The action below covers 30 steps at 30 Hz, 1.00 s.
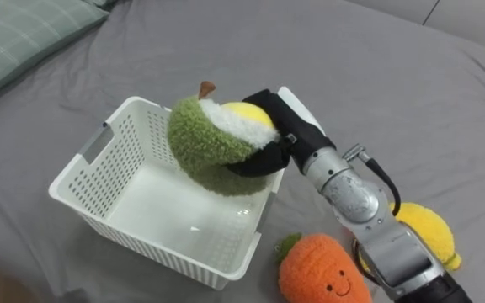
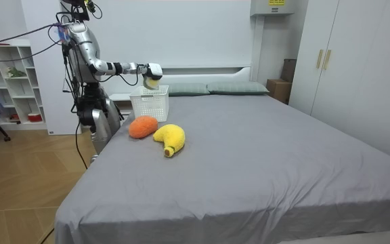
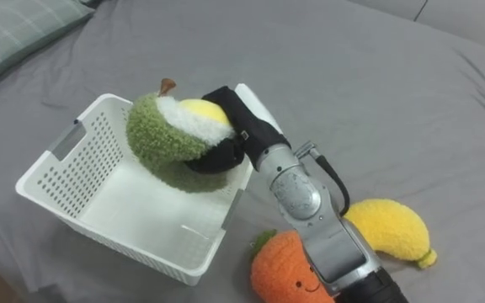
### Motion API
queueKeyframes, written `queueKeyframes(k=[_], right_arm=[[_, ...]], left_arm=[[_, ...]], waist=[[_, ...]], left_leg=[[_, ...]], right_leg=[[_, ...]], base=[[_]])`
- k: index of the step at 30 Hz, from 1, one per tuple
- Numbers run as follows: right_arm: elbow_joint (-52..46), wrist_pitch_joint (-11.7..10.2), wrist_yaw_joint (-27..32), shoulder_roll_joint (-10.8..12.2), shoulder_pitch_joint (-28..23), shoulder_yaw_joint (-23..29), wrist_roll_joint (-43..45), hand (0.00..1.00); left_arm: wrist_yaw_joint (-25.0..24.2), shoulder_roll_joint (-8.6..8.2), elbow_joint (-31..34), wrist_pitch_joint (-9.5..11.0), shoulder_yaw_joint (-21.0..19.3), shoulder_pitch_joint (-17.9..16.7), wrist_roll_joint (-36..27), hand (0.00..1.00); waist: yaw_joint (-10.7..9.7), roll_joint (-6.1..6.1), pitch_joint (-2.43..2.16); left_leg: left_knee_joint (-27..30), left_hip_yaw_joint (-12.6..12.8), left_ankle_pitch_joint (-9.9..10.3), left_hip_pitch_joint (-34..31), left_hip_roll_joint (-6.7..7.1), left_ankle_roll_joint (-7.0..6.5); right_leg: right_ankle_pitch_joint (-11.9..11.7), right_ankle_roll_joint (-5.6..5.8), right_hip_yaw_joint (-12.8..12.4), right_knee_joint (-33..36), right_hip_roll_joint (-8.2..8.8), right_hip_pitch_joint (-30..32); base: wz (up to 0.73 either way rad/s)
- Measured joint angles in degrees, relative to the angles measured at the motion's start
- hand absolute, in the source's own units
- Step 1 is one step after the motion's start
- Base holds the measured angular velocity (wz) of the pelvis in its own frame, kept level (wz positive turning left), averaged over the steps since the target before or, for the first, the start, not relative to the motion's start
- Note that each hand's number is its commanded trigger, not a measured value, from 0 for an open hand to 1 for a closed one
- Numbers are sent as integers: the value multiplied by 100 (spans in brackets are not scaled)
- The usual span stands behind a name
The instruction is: Collect toys from the bed
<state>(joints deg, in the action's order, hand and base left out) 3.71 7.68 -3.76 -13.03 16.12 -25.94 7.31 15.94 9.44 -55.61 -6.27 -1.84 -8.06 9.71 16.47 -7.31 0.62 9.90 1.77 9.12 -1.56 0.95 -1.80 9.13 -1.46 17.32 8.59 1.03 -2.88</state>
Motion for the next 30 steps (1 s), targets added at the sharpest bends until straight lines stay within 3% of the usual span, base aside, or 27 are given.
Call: queueKeyframes(k=[7,14,30], right_arm=[[717,67,-1,218,81,-23,85,0],[1034,68,-2,224,81,-43,95,0],[1051,61,121,219,81,-42,112,0]], left_arm=[[15,-20,-192,-62,1,20,-3,0],[13,-119,-361,-97,3,27,-1,0],[-41,-102,-354,-70,-10,117,-2,0]], waist=[[139,-13,-6],[127,-14,7],[122,-52,-11]], left_leg=[[-25,-27,-31,7,19,-7],[-24,-52,-31,-18,30,-8],[-23,-46,-48,-6,55,-36]], right_leg=[[0,0,25,0,3,-9],[0,0,54,-4,39,5],[-1,3,54,4,70,-5]], base=[[1],[2],[0]])
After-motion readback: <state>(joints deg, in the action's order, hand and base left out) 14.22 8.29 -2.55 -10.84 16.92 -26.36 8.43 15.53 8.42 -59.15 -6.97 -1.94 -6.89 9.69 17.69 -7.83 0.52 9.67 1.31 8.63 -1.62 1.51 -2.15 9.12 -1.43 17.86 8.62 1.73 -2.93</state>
